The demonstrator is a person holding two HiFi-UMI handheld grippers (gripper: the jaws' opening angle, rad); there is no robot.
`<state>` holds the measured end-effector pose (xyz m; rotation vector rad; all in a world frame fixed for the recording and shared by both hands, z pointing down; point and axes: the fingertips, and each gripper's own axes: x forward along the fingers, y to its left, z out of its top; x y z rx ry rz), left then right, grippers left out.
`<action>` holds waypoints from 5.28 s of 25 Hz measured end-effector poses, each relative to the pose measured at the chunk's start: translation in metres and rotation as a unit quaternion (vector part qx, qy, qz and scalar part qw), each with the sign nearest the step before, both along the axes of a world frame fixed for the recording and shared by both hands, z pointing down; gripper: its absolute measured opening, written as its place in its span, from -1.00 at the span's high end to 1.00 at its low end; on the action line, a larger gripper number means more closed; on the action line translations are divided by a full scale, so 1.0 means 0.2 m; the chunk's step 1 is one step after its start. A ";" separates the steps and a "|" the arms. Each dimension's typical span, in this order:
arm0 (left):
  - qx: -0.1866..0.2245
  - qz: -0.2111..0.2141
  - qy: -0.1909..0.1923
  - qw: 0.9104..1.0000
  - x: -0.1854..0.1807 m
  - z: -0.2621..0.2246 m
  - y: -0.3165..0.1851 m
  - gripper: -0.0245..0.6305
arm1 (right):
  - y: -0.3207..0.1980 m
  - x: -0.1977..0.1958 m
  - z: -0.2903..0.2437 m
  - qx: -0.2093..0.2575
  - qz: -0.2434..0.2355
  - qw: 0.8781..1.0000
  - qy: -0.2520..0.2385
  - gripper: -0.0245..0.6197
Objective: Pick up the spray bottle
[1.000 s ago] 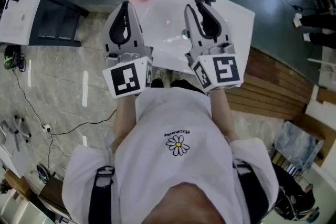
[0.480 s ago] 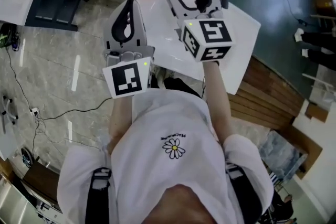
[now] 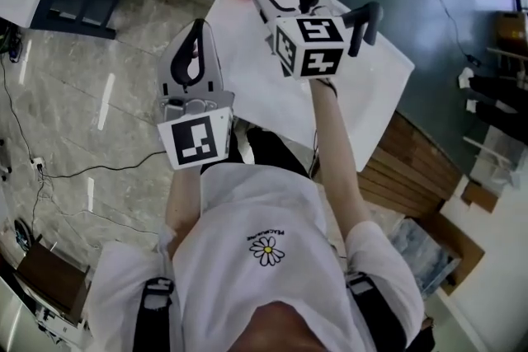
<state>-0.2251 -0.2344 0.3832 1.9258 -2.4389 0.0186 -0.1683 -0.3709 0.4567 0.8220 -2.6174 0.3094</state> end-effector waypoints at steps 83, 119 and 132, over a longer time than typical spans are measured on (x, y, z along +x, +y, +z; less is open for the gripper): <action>0.102 0.161 -0.050 0.980 0.55 -0.74 -0.10 0.86 | 0.37 1.00 -1.09 0.171 0.205 0.944 -0.195 -0.08; 0.123 0.220 -0.047 0.967 0.92 -0.74 -0.07 0.86 | 0.63 1.39 -0.94 0.212 0.270 0.929 -0.137 -0.08; 0.130 0.209 -0.037 0.969 0.84 -0.70 -0.10 0.86 | 0.61 1.35 -0.89 0.200 0.266 0.935 -0.124 -0.08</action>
